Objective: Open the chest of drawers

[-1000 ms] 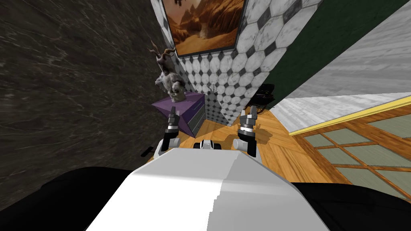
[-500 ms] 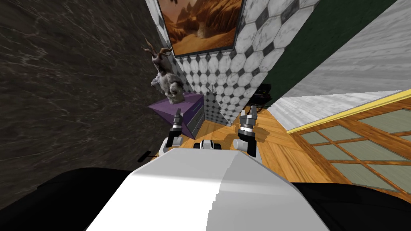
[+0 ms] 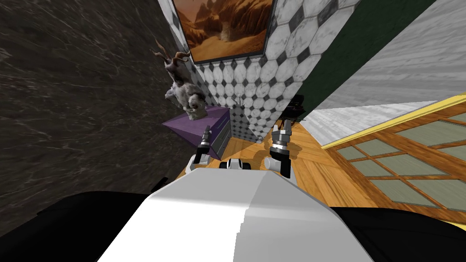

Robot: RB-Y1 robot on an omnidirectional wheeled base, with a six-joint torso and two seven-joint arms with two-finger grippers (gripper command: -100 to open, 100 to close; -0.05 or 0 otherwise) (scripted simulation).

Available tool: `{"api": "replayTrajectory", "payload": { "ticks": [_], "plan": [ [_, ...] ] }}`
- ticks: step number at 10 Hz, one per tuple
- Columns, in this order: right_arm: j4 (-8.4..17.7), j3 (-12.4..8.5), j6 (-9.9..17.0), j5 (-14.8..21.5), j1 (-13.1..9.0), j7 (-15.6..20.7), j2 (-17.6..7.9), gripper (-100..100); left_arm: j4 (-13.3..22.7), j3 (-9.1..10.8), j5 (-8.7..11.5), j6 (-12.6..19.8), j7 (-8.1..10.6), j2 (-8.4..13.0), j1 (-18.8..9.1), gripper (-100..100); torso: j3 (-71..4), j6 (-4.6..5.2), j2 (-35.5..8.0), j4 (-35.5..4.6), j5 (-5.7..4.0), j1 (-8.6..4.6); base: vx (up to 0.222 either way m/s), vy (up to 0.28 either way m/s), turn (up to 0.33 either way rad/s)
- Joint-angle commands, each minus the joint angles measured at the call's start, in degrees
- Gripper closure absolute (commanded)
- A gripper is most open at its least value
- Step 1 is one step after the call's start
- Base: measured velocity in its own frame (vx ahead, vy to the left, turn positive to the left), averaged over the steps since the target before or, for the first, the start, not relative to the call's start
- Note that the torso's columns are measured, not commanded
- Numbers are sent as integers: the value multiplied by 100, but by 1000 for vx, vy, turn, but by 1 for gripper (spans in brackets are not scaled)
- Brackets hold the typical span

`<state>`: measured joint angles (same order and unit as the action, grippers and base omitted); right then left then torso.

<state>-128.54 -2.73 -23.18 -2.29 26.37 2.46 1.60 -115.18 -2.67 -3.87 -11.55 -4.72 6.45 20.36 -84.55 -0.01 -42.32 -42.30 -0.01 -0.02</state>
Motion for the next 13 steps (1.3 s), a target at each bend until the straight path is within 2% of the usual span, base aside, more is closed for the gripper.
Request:
{"api": "replayTrajectory", "payload": {
  "ticks": [1,10,12,13],
  "plan": [
    [0,0,0,0,0,0,0,0,385,-66,-44,236,8,86,-214,-100,1,1,0,0,0,-2,61,26,-75],
    [0,0,0,0,0,0,0,0,1569,-334,-201,967,16,408,-784,-100,-2,1,4,1,0,1,57,45,-80],
    [0,0,0,0,0,0,0,0,1703,-364,-219,1049,17,451,-848,-100,-3,0,6,2,2,3,49,35,-51],
    [0,0,0,0,0,0,0,0,1651,-360,-223,1032,5,416,-822,-100,-1,0,1,1,0,-2,17,13,-7]
  ]
}}
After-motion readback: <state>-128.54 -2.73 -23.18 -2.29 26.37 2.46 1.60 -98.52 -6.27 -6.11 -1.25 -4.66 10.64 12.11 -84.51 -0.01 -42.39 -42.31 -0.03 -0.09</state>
